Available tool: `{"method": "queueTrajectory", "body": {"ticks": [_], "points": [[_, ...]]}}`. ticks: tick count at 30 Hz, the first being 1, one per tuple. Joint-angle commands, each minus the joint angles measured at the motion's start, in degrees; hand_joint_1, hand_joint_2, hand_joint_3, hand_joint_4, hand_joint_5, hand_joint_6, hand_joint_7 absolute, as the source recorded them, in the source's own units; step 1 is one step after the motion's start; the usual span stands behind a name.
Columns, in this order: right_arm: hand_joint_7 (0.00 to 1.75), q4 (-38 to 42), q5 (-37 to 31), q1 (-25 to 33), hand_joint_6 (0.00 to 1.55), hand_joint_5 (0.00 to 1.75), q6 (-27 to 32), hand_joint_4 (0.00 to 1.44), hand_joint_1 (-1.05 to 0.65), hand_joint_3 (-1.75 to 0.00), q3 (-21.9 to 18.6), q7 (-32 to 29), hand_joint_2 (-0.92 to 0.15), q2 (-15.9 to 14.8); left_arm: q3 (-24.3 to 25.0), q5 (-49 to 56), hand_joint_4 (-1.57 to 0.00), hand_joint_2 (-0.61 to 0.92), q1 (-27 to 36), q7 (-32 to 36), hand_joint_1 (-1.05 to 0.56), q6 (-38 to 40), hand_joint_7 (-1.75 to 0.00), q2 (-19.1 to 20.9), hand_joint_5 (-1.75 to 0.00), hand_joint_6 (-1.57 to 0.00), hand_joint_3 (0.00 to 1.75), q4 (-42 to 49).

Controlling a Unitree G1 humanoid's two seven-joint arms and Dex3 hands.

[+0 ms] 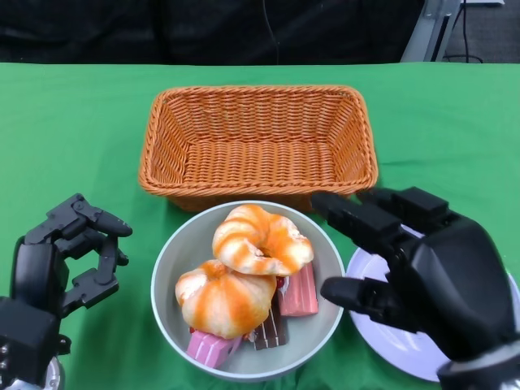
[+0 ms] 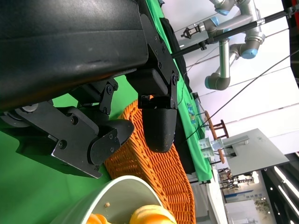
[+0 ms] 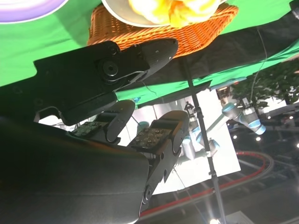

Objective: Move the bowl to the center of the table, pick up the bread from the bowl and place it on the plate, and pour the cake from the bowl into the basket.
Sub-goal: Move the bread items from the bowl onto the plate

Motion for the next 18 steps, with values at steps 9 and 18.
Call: {"method": "queueTrajectory", "body": {"ticks": [9, 18], "points": [[0.01, 8.1, -1.0, -5.6, 0.61, 0.15, 4.3, 0.64, -0.78, 0.00, 4.9, -6.0, -0.92, -2.4, -0.2, 0.6, -0.84, 0.66, -0.7, 1.4, 0.04, -1.9, -1.28, 0.7, -1.52, -0.78, 1.00, 2.0], [0.00, 11.3, 1.1, -7.7, 0.60, 0.12, 5.0, 0.65, -0.78, -0.02, 7.1, -6.5, -0.92, -4.3, -0.5, 1.0, -0.84, 0.67, -1.0, 2.3, 0.03, -1.9, -1.27, 0.6, -1.54, -0.79, 0.99, 2.4]]}}
